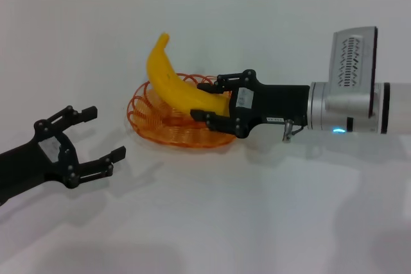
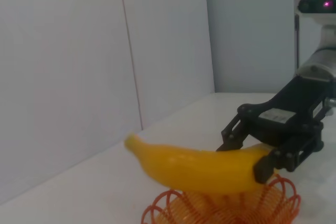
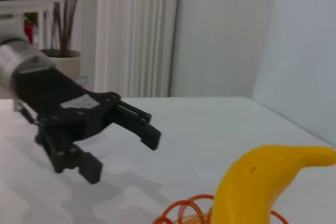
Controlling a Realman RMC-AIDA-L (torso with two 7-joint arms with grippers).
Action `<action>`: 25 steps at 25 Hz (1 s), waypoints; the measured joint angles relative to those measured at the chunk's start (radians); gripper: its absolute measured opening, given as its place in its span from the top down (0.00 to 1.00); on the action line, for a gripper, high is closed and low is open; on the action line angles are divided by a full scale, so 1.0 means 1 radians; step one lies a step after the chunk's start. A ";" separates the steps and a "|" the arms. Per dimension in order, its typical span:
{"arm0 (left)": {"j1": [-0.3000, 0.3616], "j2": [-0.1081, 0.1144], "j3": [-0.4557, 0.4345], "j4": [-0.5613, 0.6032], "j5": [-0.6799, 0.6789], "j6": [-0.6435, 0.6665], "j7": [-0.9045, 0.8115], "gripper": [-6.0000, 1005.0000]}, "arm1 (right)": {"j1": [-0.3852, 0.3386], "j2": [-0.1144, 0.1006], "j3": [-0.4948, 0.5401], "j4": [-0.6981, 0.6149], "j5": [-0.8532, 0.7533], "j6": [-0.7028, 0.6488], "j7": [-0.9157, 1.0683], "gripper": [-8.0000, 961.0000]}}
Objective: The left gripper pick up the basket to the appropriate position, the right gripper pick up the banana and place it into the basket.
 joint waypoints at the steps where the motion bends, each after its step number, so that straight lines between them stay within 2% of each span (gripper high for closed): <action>1: -0.002 0.000 0.000 -0.003 0.000 0.000 0.003 0.09 | 0.001 0.000 0.003 0.006 0.006 0.006 0.003 0.34; 5: 0.003 0.001 -0.005 -0.004 -0.002 0.000 0.004 0.09 | 0.009 -0.002 0.010 0.016 0.024 -0.019 0.043 0.32; 8: 0.005 0.001 -0.009 -0.004 -0.003 0.000 0.004 0.09 | -0.008 -0.010 0.007 -0.036 0.020 -0.130 0.117 0.31; 14: 0.006 0.001 -0.010 -0.004 -0.003 0.000 0.006 0.09 | -0.156 -0.018 -0.002 -0.299 0.013 -0.349 0.237 0.19; 16: 0.006 0.001 -0.010 -0.005 -0.003 0.000 0.008 0.09 | -0.214 -0.027 0.003 -0.363 0.017 -0.387 0.241 0.19; 21: 0.008 0.001 -0.011 -0.016 -0.002 0.000 0.018 0.09 | -0.329 -0.063 0.008 -0.406 0.019 -0.365 0.183 0.19; 23: 0.012 0.001 -0.013 -0.016 -0.002 0.000 0.019 0.09 | -0.356 -0.065 0.009 -0.400 0.017 -0.344 0.128 0.19; 25: 0.016 0.001 -0.017 -0.017 -0.002 0.000 0.019 0.09 | -0.377 -0.056 0.009 -0.389 0.015 -0.318 0.067 0.19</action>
